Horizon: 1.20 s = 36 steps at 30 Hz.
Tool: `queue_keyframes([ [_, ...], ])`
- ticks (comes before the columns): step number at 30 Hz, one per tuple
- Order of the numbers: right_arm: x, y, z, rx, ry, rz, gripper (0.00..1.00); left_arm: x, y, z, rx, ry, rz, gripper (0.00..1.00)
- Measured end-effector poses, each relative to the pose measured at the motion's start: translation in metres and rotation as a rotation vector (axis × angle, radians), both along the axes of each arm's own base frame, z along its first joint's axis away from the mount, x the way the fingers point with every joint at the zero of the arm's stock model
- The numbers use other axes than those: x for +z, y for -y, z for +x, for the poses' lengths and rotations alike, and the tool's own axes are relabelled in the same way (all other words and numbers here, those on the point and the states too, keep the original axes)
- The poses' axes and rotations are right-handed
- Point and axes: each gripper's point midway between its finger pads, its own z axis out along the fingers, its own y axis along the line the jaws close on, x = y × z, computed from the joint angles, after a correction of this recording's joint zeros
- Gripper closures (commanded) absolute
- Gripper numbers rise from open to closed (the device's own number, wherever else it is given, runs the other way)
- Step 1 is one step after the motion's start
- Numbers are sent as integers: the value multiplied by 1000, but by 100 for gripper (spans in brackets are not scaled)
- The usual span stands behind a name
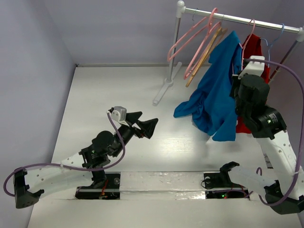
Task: Place the t-shirt on the hanger
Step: Place the hanger at the clothesline.
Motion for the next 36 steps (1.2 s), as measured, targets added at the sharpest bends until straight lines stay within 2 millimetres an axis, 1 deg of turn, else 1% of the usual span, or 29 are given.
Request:
queue_keyframes([
  [4, 19, 8, 7, -11, 46, -10, 100, 3, -3, 0, 6, 5, -10, 2],
  [8, 41, 18, 19, -27, 87, -8, 100, 6, -8, 1, 22, 10, -19, 1],
  [10, 46, 22, 27, -37, 91, -5, 100, 6, -8, 2, 28, 9, -19, 1],
  [13, 39, 27, 44, -41, 65, -1, 100, 6, -10, 3, 34, 8, -20, 1],
  [18, 19, 31, 68, -31, 8, 12, 100, 6, -13, 3, 45, 8, -25, 1],
  [21, 11, 36, 76, -35, -10, 27, 100, 4, -14, 3, 47, 7, -23, 1],
  [25, 8, 46, 83, -50, -14, 55, 100, 3, -13, 3, 46, 6, -20, 1],
  [29, -1, 49, 92, -53, -23, 97, 100, 0, -11, 4, 46, 2, -10, 1],
  [33, -21, 47, 101, -37, -51, 145, 100, -1, -11, 4, 46, 0, -7, 1],
  [36, -41, 43, 104, -28, -79, 175, 100, -1, -11, 4, 45, 1, -7, 1],
])
